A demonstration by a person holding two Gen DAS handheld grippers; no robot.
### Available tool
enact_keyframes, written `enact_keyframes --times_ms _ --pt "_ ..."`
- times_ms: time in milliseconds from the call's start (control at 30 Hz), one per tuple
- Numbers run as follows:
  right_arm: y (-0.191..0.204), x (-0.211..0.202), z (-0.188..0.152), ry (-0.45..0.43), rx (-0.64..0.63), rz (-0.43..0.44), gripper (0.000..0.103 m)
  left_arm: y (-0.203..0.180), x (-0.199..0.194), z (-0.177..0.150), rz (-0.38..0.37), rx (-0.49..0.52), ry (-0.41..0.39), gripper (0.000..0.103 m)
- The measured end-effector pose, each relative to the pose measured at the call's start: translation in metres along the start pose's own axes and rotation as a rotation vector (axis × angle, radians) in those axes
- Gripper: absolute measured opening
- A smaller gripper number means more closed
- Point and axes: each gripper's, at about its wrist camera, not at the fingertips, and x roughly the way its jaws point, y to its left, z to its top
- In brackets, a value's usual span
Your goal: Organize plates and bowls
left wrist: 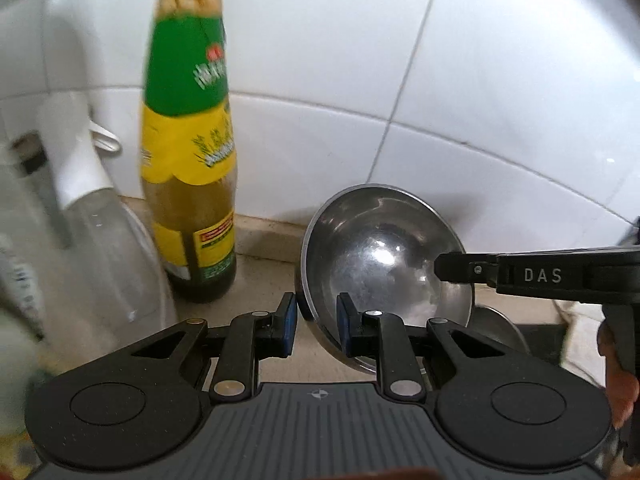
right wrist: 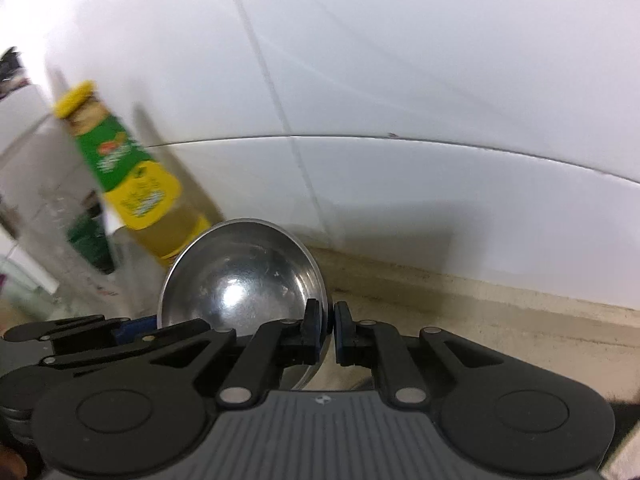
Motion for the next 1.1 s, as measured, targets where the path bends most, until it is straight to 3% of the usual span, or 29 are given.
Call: enact_keyframes --times_ms 167,400,567,800,1100 --pt "0.029 -0.030 -0.025 0.018 -0.036 0.036 0.009 0.008 -0.049 -0.029 -0.008 0.002 -0.012 0.028" --pt "0.058 -0.029 -0.056 0.108 -0.064 0.039 0.009 0.013 -0.067 -0.064 0.009 -0.034 0.028 0.029" --pt "0.067 -0.012 -0.071 0.182 -0.085 0.030 0.010 0.020 -0.060 -0.079 0.046 -0.040 0.056 0.029" --pt "0.060 -0.039 -0.066 0.084 -0.102 -0.015 0.010 0.030 -0.074 -0.082 0.102 -0.054 0.021 0.032" --pt "0.006 -0.077 -0.074 0.035 -0.003 -0.119 0.010 -0.028 -0.070 -0.058 0.004 0.062 -0.019 0.032"
